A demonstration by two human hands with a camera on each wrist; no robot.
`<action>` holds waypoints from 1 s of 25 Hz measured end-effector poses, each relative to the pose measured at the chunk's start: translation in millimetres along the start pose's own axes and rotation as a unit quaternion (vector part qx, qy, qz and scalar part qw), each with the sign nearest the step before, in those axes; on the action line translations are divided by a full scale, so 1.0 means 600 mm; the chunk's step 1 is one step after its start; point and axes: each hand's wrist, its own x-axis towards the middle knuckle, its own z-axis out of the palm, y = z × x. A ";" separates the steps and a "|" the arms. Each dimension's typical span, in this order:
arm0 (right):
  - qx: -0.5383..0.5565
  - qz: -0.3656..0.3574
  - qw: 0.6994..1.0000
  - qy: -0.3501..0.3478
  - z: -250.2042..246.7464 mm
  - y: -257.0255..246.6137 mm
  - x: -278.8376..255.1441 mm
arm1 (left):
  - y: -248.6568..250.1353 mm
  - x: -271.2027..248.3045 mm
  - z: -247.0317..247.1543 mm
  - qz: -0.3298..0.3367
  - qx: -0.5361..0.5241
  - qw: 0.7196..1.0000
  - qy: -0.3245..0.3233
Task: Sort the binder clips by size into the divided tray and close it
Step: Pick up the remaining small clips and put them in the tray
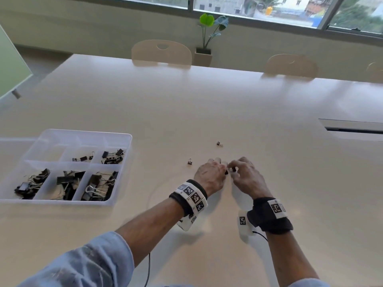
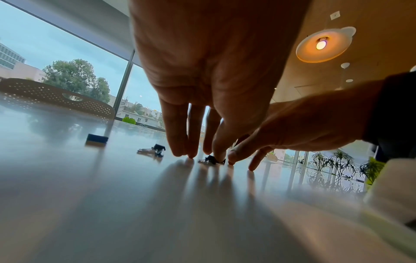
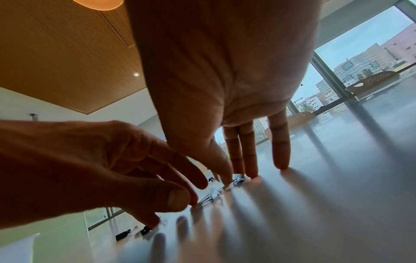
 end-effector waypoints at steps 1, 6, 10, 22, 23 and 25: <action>-0.009 0.003 1.000 -0.003 -0.001 0.001 0.002 | 0.001 0.002 0.001 -0.002 0.000 1.000 0.003; -0.021 0.019 1.000 -0.011 -0.009 -0.001 0.007 | 0.002 0.007 0.002 -0.017 0.004 1.000 0.007; -0.007 0.029 1.000 -0.004 -0.011 -0.002 0.007 | 0.002 0.009 0.003 -0.029 -0.001 0.999 0.019; -0.022 0.060 0.998 0.002 -0.010 0.004 -0.008 | 0.010 0.016 0.011 -0.022 0.025 0.999 0.023; -0.019 0.060 0.998 0.001 -0.011 0.003 -0.007 | 0.008 0.016 0.012 -0.018 0.026 0.999 0.026; -0.023 0.057 0.998 -0.002 -0.010 0.000 -0.004 | 0.005 0.014 0.012 -0.016 0.024 0.999 0.032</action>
